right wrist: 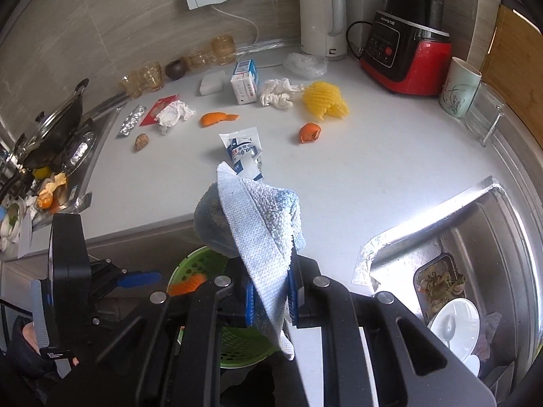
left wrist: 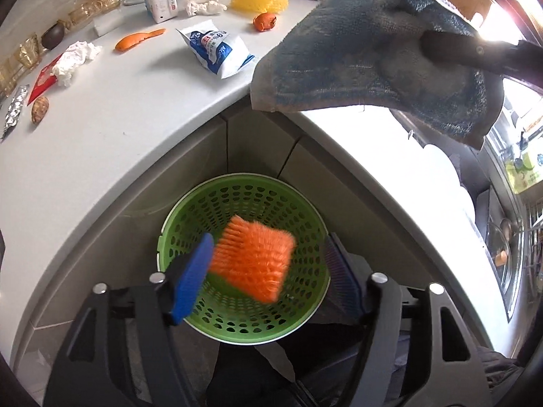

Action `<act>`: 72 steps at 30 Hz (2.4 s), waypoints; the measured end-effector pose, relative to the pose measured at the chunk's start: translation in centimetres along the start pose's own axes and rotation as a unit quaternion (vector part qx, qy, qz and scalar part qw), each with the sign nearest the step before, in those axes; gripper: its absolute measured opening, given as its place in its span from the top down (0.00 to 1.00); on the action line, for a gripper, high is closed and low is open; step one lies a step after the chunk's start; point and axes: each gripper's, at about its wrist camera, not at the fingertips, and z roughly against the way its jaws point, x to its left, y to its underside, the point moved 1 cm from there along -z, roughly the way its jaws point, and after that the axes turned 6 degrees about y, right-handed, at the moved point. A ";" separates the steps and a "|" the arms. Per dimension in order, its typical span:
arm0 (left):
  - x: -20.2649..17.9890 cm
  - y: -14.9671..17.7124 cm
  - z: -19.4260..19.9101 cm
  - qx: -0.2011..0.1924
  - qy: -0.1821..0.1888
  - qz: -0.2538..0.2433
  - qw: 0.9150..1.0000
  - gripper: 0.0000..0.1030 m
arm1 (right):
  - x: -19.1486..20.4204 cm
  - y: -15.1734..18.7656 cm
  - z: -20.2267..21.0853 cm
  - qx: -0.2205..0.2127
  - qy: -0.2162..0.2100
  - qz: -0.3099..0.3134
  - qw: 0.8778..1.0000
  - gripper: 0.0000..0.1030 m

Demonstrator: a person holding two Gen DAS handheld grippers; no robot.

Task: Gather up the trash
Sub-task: 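Carry the orange mesh net to the green basket and release it with the left gripper, then lower the blue cloth into the green basket and open the right gripper, then grasp the white-blue packet with the right gripper while the left gripper grasps the taro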

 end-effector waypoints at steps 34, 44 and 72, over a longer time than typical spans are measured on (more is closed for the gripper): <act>10.1 2.4 12.0 -0.132 -0.147 0.197 0.960 0.16 | 7.0 1.6 -1.6 0.003 -0.073 0.088 0.993 0.08; 16.4 -1.1 11.8 -0.130 -0.139 0.169 0.967 0.16 | 6.8 -2.3 -3.4 -0.014 -0.017 0.017 1.000 0.06; 29.9 -11.5 2.8 -0.094 -0.091 0.071 0.989 0.16 | 7.3 -9.8 -18.9 0.041 0.105 -0.049 0.992 0.10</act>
